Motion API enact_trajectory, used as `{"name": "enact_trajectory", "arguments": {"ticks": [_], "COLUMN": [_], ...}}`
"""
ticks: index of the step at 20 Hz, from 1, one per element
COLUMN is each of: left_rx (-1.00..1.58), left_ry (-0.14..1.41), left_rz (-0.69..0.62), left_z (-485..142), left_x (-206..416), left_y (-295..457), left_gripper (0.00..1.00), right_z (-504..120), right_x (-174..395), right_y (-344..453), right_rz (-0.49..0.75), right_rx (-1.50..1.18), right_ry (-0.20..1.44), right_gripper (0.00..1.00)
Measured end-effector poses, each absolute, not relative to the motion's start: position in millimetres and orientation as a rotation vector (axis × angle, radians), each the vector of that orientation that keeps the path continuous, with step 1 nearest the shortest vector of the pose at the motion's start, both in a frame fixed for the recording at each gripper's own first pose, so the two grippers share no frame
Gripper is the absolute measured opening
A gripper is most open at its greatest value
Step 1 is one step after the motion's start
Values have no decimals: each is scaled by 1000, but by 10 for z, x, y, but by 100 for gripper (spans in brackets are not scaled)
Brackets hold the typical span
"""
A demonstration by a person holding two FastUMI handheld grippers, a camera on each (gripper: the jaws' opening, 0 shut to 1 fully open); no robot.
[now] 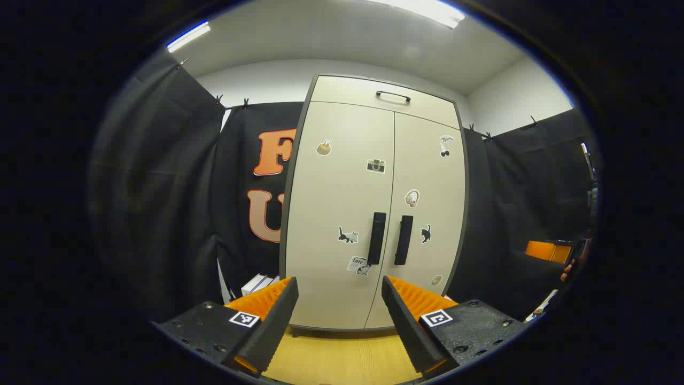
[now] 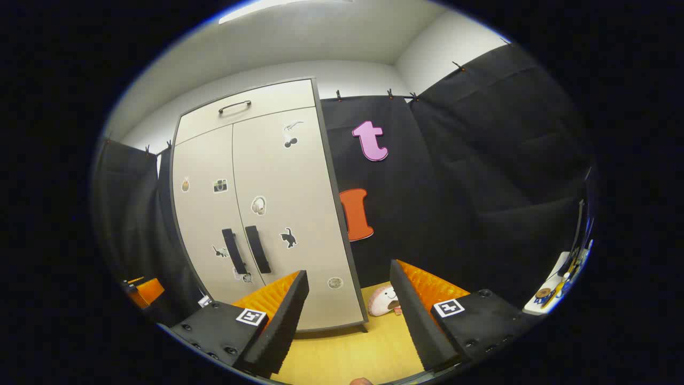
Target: Open the right door of the double-door shoe cabinet with the right hand, and open the left door with the left hand.
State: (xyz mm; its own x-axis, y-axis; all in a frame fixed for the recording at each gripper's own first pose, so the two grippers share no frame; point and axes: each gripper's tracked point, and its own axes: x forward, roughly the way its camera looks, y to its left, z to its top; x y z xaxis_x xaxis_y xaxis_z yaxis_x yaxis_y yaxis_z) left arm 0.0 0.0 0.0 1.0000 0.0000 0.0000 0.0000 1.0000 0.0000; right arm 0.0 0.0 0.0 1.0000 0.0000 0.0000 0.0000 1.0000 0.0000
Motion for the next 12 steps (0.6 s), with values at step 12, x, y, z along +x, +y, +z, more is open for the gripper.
{"name": "enact_trajectory", "arguments": {"ticks": [12], "left_rx": [-22], "left_ry": [-40], "left_rz": [19], "left_z": [277], "left_x": [-92], "left_y": [148], "left_gripper": [94], "right_z": [34], "right_x": [-115], "right_y": [324], "right_rz": [54], "right_rx": [-133], "right_ry": [-2], "right_gripper": [93]}}
